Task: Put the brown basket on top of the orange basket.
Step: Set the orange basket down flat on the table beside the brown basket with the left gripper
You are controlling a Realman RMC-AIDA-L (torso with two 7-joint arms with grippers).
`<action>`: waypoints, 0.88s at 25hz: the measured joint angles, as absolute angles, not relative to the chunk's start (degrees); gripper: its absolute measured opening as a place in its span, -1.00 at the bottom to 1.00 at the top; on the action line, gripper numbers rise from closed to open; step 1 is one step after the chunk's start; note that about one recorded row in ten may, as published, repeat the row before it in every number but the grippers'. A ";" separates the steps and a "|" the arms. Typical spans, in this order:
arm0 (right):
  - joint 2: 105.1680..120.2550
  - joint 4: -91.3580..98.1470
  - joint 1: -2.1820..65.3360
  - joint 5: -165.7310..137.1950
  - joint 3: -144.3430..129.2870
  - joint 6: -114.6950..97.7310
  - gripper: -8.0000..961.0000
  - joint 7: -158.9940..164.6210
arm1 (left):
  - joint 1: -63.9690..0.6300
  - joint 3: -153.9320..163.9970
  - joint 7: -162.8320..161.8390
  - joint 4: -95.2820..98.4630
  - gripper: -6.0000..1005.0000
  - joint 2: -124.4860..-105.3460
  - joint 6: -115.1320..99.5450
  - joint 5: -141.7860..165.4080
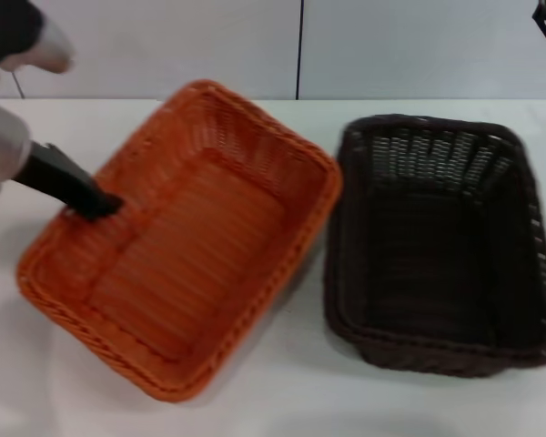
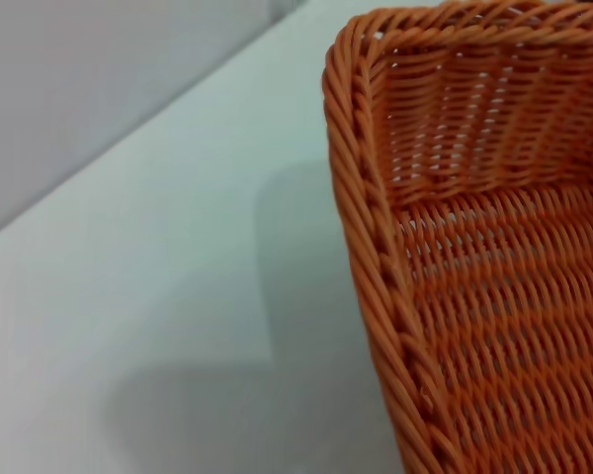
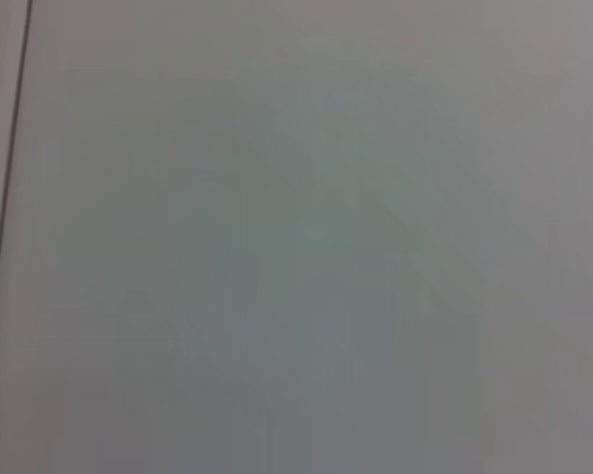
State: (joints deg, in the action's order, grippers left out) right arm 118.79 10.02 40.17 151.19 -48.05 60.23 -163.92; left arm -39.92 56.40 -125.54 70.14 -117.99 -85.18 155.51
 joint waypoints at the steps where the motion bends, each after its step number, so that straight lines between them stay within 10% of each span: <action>1: 118.79 10.02 40.17 151.19 -48.05 60.23 0.55 -163.92 | -40.20 58.16 -125.54 69.18 -0.69 -118.03 -84.90 154.28; 22: 118.82 9.88 39.37 151.27 -48.01 60.24 0.55 -163.91 | -41.32 68.59 -117.76 67.89 -0.65 -118.14 -86.09 146.29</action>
